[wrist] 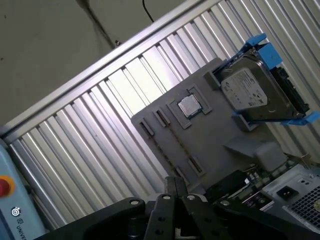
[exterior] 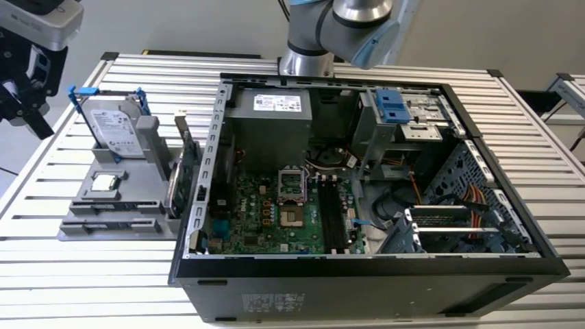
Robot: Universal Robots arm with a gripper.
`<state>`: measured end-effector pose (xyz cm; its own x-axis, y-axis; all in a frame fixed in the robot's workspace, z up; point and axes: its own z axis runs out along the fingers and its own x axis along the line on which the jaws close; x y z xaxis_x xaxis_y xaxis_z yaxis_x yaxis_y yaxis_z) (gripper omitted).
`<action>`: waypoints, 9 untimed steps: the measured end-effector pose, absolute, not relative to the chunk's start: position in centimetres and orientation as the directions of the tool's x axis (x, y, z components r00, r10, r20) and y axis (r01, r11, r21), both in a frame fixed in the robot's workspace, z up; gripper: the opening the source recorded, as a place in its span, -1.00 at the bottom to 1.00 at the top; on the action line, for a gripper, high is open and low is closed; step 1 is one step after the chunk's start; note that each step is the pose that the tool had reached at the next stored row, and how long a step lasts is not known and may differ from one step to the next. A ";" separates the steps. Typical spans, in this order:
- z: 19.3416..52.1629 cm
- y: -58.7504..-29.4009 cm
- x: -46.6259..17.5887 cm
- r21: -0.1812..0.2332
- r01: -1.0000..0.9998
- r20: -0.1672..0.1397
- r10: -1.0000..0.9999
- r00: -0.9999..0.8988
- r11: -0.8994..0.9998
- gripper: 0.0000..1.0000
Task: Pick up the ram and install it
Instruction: 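Pick up the ram and move it above insertion slot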
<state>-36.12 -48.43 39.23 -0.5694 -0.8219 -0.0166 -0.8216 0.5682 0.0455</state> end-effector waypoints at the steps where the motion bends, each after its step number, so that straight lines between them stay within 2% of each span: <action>1: 39.2 -48.4 -36.1 0.045 -0.824 -0.017 -0.824 -0.566 0.565 -1.00; 9: 39.3 -48.4 -36.1 0.046 -0.829 -0.017 -0.830 -0.558 0.557 -1.00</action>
